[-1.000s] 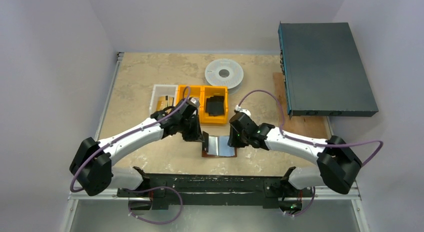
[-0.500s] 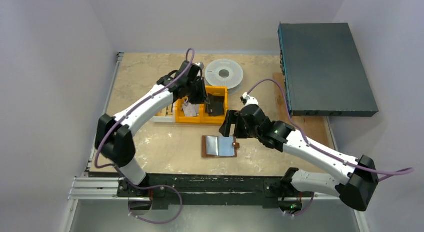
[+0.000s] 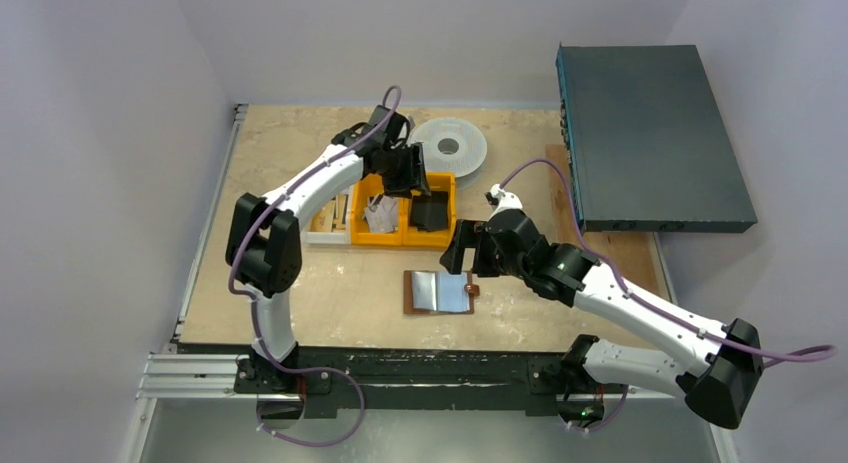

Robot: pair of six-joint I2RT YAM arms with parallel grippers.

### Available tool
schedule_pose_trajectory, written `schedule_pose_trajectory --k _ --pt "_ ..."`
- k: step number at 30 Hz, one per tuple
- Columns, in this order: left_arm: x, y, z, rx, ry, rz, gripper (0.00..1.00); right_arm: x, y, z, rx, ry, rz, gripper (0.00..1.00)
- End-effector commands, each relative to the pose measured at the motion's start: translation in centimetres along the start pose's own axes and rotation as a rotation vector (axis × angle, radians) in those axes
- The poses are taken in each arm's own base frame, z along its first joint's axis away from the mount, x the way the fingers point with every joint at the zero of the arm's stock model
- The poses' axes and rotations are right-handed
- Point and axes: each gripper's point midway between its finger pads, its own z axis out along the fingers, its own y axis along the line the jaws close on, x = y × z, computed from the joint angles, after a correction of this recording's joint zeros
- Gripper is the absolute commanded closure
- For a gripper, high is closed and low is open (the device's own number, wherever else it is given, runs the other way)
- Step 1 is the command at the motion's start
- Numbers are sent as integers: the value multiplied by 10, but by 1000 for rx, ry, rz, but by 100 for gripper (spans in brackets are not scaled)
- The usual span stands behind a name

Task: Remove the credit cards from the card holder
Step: Place the credit card in the storage box.

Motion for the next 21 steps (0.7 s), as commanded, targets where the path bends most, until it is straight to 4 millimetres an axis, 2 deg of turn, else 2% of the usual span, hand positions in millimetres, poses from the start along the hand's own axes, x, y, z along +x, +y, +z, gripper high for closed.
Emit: schedule_pose_trajectory --k 1,3,6,11,17,19,21 --pt "-18 -24 -43 67 -79 54 46 -17 6 -1 -1 -46 -2 4" --pt "-17 -25 -58 65 -94 58 42 -17 6 2 9 -44 -5 1" --pt "-9 -23 -76 61 -114 61 42 -17 6 8 18 -36 -8 1" --pt "17 -11 -99 47 -126 42 42 -12 0 17 55 -17 -20 1" --pt "67 20 -104 11 -87 -14 44 5 -21 33 134 30 -48 2" --pt "84 29 -103 8 -74 -30 46 14 -30 38 163 53 -56 5" --pt "101 34 -103 16 -68 -37 48 23 -37 44 186 78 -64 14"
